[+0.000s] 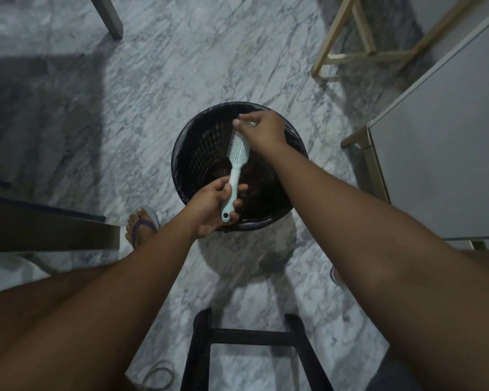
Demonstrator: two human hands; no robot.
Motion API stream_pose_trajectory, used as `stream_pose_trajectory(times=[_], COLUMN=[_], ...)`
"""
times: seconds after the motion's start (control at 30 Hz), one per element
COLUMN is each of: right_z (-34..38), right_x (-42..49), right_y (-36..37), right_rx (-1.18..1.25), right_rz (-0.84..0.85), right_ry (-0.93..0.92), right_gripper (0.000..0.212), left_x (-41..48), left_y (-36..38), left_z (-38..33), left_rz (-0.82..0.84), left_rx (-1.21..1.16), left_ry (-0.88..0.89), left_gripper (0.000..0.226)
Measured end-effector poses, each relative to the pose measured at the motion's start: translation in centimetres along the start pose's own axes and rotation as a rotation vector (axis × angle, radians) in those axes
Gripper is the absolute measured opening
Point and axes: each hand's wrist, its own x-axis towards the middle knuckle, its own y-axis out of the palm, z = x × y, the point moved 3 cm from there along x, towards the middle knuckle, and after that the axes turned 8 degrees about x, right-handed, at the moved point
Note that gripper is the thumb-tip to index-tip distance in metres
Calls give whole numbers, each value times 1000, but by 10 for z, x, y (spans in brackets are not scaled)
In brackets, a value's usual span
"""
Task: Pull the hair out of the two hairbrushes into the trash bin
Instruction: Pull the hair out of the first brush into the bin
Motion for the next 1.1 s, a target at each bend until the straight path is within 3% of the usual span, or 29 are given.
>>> stream_pose_trajectory(times=[0.13,0.3,0.33,0.43,0.47,0.53,0.6,0.63,0.77,0.83,1.1], right_z=[4,-7,-2,8,8,10,12,13,9,3,-7], right_x=[6,19,14,3,1,3,8,10,9,3,-5], right_y=[1,-3,-4,0,3,12,14,13,9,10,3], right_rx=[-40,162,80,-162,-241,-415,-410,-350,42,180,-279], right_rz=[-59,-159,-122,126,209,241,124,73,91,166,190], right_ry=[24,212,163,41,11,-29,-41,-25,213,316,-4], right_gripper=[24,23,27,78,82,53,13,15,65,67,69], left_x=[0,-2,-3,-3,-2,-2,-3,-4,-4,-2,-2], left_y=[3,2,1,-4,-5,-5,-4,-3,-4,-6,-4], left_z=[1,0,1,4,5,6,6,6,1,-2,-6], left_rz=[11,8,0,-28,-36,-48,-46,-40,-20,-22,-9], left_rx=[-38,-59,-44,43,84,141,133,113,-14,-52,-33], left_ry=[18,34,35,29,28,39,49,50,70,86,79], left_gripper=[28,26,26,29,31,31,31,30,29,28,26])
